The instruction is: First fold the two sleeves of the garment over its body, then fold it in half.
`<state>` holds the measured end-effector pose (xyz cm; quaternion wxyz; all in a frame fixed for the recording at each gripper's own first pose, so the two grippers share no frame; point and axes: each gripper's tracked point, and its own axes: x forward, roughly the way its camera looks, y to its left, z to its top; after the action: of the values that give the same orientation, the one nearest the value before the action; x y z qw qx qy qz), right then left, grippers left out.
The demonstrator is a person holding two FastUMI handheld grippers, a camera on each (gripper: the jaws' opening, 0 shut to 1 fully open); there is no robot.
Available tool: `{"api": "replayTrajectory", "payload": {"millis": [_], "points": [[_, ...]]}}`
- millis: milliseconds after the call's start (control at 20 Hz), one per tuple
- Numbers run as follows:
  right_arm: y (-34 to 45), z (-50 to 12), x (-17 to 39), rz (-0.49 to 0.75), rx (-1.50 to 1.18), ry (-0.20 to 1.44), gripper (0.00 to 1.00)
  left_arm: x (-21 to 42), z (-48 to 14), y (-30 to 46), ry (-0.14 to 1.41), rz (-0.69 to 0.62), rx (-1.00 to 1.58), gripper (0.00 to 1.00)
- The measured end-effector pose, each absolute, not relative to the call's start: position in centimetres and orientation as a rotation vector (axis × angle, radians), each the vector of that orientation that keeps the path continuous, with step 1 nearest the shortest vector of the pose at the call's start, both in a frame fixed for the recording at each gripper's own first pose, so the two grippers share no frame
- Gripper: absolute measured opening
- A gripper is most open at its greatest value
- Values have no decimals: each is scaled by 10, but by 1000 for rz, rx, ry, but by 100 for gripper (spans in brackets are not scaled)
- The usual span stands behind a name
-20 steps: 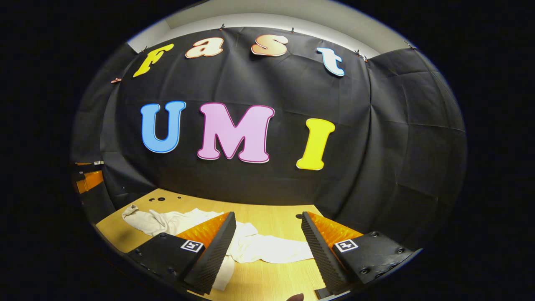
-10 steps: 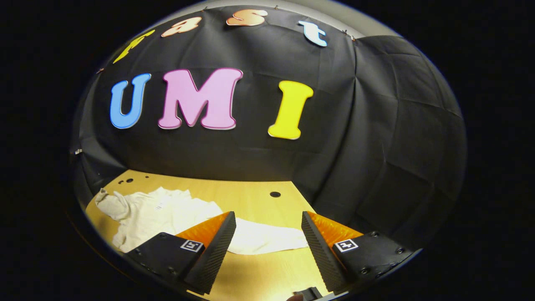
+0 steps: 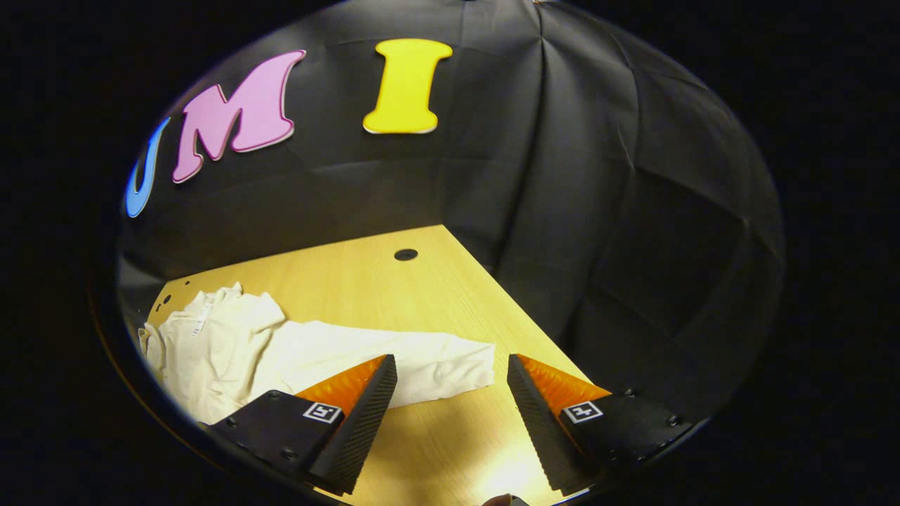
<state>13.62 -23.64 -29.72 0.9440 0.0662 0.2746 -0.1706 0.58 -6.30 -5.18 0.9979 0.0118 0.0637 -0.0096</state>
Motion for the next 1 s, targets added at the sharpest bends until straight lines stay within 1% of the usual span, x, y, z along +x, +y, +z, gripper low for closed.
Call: {"api": "replayTrajectory", "payload": {"millis": [100,150,200,250,450,600,700,750,800,850,900,1000], "points": [[-242,-323,147,-350,143,617,98,6,-54,-68,137,-12,23,96],[-247,-336,152,-351,150,642,100,5,-55,-70,142,-6,24,96],[-250,-346,156,-351,161,660,98,5,-57,-71,148,1,26,96],[-253,-354,159,-350,176,679,98,5,-58,-73,153,6,28,96],[-262,-371,164,-338,210,718,98,3,-65,-74,173,32,34,96],[-259,-379,171,-328,229,734,95,4,-66,-75,177,38,43,95],[-252,-393,171,-328,237,772,86,4,-66,-75,176,41,52,96],[-253,-387,175,-322,225,742,75,3,-68,-74,178,43,52,95],[-250,-390,173,-311,227,758,74,4,-68,-74,182,43,52,96],[-250,-387,174,-303,223,741,63,3,-70,-73,184,44,54,96],[-247,-388,173,-287,237,749,50,3,-71,-71,188,45,56,96],[-247,-387,177,-300,260,746,26,3,-74,-68,197,45,59,96]]}}
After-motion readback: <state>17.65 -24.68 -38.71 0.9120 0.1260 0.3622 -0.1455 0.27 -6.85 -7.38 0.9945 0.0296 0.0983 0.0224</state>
